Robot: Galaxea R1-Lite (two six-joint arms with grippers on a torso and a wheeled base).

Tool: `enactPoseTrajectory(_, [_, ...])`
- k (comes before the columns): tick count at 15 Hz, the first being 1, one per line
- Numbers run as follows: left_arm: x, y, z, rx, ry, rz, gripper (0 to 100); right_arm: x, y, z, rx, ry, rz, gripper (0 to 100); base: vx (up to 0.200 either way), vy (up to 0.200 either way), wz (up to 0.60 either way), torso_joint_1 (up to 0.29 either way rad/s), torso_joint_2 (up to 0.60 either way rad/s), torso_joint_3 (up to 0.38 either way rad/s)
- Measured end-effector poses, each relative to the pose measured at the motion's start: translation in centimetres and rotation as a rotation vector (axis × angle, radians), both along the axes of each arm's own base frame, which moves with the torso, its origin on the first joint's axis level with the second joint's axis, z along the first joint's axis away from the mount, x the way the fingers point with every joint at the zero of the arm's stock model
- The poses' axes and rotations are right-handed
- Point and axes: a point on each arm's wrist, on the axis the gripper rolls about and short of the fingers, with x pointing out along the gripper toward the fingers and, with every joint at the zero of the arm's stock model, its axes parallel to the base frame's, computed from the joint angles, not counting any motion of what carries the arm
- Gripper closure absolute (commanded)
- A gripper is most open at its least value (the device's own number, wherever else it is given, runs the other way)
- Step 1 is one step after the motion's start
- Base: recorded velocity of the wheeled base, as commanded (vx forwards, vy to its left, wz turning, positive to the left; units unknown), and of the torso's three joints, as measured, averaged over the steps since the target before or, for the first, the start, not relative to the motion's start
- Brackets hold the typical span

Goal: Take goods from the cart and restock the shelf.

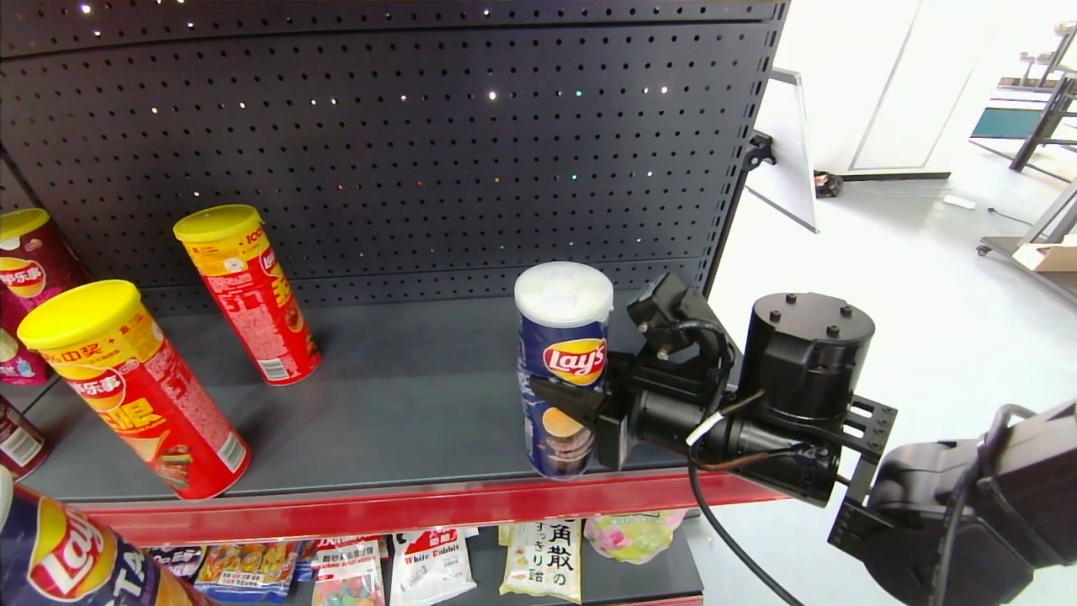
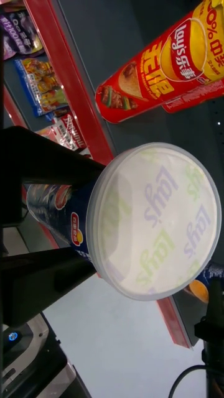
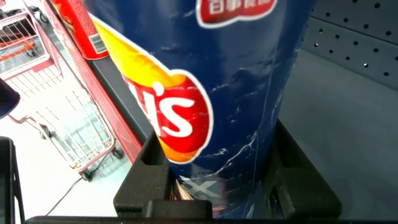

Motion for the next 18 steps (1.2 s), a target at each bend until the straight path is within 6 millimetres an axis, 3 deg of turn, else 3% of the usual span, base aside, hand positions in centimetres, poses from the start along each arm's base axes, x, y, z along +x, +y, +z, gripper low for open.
enactPoseTrajectory(2, [0.0,0.0,0.0,0.000,0.000,-0.001,100,0.0,0.1,-0.1,0.003,-0.002,0.001,100,0.000,0.000,0.00,0.000,0.00,0.000])
enactPoseTrajectory(3, [0.0,0.0,0.0,0.000,0.000,-0.001,100,0.1,0.1,-0.1,0.004,-0.004,0.001,0,0.000,0.000,0.00,0.000,0.00,0.000])
enactPoseTrajectory(13, [0.0,0.0,0.0,0.000,-0.001,-0.001,100,0.1,0.1,-0.2,0.010,-0.007,0.001,0,0.000,0.000,0.00,0.000,0.00,0.000])
enactPoseTrajectory(18, [0.2,0.0,0.0,0.001,0.008,-0.005,100,-1.6,-1.5,-0.2,0.000,0.005,-0.004,0,0.000,0.000,0.00,0.000,0.00,0.000])
